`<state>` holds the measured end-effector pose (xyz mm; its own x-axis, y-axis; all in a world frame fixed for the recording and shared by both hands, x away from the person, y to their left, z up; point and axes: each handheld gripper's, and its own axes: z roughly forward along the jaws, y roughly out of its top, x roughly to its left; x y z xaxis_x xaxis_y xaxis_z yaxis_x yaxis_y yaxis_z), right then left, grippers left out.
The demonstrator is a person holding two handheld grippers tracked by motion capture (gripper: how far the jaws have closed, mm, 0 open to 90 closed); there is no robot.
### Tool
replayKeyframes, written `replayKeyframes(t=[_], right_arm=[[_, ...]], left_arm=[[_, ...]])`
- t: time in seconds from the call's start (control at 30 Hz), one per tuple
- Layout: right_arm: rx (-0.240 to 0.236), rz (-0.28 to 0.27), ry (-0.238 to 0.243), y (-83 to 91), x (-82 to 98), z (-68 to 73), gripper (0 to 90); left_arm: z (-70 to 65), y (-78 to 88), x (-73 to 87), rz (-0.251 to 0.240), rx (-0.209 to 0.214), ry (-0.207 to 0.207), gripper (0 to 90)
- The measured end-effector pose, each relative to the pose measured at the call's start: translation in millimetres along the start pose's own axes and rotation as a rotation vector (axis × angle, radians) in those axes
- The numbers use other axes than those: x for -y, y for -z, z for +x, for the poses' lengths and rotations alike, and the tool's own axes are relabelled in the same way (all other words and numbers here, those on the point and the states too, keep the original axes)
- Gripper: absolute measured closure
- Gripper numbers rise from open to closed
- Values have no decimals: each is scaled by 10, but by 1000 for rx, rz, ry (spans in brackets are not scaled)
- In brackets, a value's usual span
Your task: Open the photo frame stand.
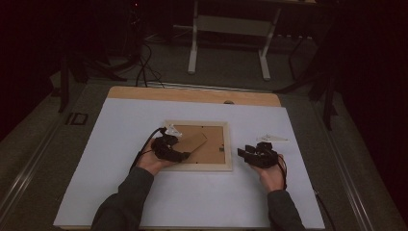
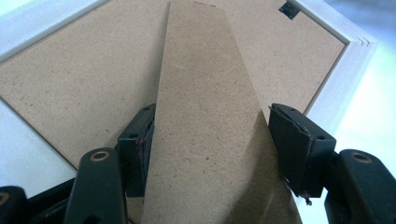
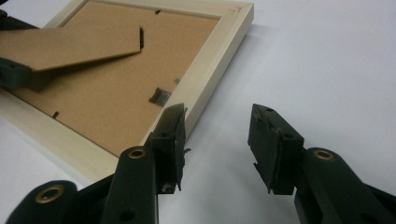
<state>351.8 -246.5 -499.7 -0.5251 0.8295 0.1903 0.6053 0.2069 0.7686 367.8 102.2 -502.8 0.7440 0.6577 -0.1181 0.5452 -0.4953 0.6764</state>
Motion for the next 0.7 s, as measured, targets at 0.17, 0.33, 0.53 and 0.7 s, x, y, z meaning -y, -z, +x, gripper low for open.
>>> replayKeyframes(t=[0.17,0.33,0.53,0.7], right_arm=[[4,-3,12,11,-89,5,553],[4,1,19,5,-147,10,554],[8,5,28,-20,-207,22,554],[7,13,37,-44,-253,43,555]], left_arm=[[-42,21,14,-20,-19,-13,390],[-66,38,26,-38,-31,-12,390],[-109,61,48,-56,-51,-27,390],[-148,82,46,-66,-70,-50,389]])
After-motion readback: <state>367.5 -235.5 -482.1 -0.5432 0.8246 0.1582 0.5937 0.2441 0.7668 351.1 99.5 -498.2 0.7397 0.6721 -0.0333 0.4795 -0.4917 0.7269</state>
